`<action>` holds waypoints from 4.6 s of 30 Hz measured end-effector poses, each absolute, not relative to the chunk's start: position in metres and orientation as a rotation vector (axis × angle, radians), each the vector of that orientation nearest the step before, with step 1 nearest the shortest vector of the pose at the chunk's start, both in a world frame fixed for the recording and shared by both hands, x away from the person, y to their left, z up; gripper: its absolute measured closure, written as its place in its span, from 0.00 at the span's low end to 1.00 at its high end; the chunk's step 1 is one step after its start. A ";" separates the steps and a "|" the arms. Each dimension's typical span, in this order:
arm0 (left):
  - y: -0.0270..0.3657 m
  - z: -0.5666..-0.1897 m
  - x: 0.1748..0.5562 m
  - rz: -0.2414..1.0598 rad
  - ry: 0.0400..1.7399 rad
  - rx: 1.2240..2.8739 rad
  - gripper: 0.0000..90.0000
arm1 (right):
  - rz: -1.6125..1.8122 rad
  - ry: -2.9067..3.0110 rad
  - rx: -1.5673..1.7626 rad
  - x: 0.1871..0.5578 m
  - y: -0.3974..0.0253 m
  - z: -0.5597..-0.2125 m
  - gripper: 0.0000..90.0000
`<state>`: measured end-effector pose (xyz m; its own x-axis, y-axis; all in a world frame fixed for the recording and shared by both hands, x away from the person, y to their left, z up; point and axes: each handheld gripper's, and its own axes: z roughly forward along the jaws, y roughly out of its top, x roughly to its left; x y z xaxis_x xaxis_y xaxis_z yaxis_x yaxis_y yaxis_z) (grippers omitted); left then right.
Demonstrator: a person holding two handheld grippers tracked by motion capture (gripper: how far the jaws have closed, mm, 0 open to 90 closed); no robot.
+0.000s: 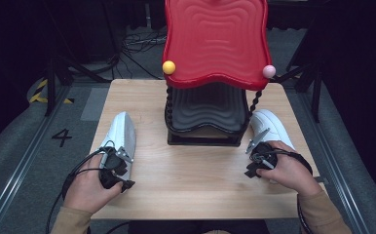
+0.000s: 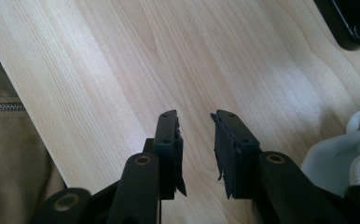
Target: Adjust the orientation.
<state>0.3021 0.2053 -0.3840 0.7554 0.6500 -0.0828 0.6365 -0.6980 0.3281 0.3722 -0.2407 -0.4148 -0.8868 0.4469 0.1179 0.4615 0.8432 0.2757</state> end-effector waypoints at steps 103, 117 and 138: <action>0.112 -0.395 0.321 -0.097 0.824 2.657 0.70 | -0.496 -2.943 -0.771 0.353 -0.257 -0.418 0.74; 0.099 -0.430 0.335 -0.251 1.014 2.700 0.67 | -0.492 -2.930 -0.792 0.353 -0.259 -0.422 0.72; 0.107 -0.432 0.339 -0.360 1.027 2.637 0.78 | -0.505 -2.923 -0.794 0.351 -0.259 -0.424 0.71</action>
<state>0.3389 0.1065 -0.4319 0.7152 0.6156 -0.3311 0.6875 -0.7049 0.1744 0.3515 -0.2594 -0.4240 -0.8638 0.4803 0.1524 0.5035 0.8122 0.2944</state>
